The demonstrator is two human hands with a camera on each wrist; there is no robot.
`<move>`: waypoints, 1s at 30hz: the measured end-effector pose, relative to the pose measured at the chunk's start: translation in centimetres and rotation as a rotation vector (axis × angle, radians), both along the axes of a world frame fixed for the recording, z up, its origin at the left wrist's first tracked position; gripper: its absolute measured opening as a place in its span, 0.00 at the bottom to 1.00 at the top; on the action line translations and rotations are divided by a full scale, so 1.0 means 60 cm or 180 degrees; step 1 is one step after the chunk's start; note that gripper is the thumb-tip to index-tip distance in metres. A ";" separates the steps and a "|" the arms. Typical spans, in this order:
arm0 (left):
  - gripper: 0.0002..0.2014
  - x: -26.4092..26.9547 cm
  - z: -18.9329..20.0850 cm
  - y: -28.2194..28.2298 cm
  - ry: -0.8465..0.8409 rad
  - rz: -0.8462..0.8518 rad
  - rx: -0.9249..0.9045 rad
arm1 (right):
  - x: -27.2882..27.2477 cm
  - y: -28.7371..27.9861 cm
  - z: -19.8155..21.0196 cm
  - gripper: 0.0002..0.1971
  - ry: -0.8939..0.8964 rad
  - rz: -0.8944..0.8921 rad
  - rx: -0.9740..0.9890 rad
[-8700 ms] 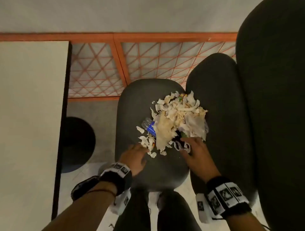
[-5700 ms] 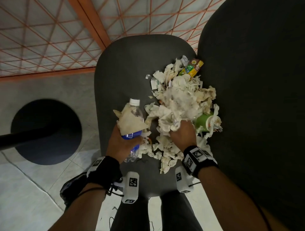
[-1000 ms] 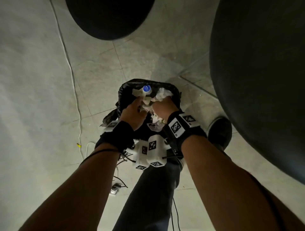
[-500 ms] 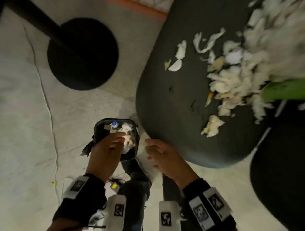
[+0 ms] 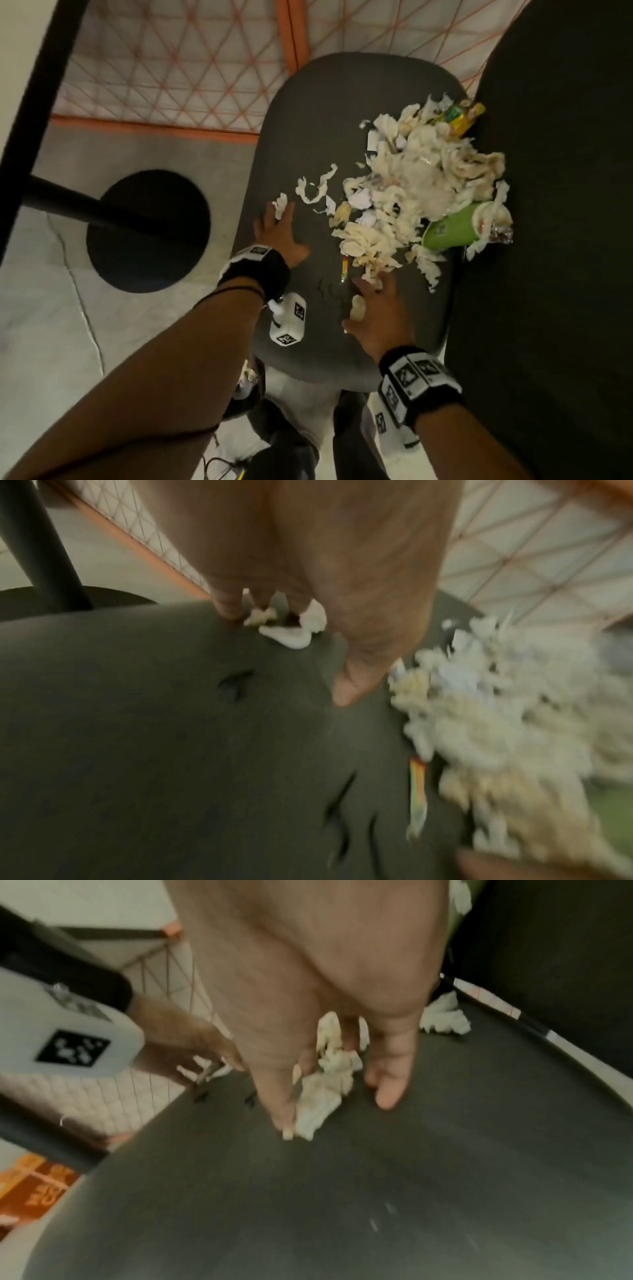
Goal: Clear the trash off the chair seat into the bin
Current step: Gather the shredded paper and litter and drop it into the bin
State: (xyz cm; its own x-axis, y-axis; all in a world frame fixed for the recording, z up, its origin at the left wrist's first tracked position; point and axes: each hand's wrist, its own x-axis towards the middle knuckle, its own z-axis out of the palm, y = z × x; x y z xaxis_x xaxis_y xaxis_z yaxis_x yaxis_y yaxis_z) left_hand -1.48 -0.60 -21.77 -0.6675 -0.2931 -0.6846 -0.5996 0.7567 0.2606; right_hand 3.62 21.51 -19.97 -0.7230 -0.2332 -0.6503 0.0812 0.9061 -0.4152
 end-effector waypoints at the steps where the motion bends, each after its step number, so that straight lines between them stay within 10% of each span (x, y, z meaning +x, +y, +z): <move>1: 0.46 0.008 -0.002 0.013 -0.0200 -0.0142 -0.0101 | 0.007 0.000 -0.005 0.34 0.0126 0.0115 0.0177; 7: 0.24 0.079 0.029 0.059 0.0578 -0.0483 -0.0420 | 0.033 0.021 -0.005 0.10 0.0515 -0.0014 -0.0016; 13: 0.12 0.051 0.057 0.038 0.0627 -0.0050 -0.0030 | -0.019 0.023 0.023 0.13 0.0679 -0.1070 -0.0685; 16: 0.11 0.007 0.062 0.026 0.1017 0.0013 -0.0056 | -0.070 0.004 0.031 0.22 0.1244 -0.1273 -0.0901; 21: 0.12 -0.084 0.061 0.014 0.1172 -0.0061 -0.0165 | -0.137 -0.027 0.007 0.40 0.0582 -0.1056 -0.0307; 25: 0.33 -0.126 0.024 -0.005 0.0431 -0.0166 0.0202 | -0.147 -0.037 -0.020 0.31 0.0364 -0.0761 0.0172; 30: 0.20 -0.132 0.013 -0.011 0.0153 -0.1065 0.0046 | -0.147 -0.038 -0.026 0.21 0.0213 -0.1291 -0.0051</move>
State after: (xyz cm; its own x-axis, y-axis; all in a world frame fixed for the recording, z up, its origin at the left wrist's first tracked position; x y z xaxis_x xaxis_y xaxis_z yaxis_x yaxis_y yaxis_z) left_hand -9.38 -1.27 -21.01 -0.7566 -0.0428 -0.6525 -0.3052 0.9056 0.2946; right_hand -5.19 19.22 -21.52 -0.7989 0.0697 -0.5974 0.4029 0.7995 -0.4455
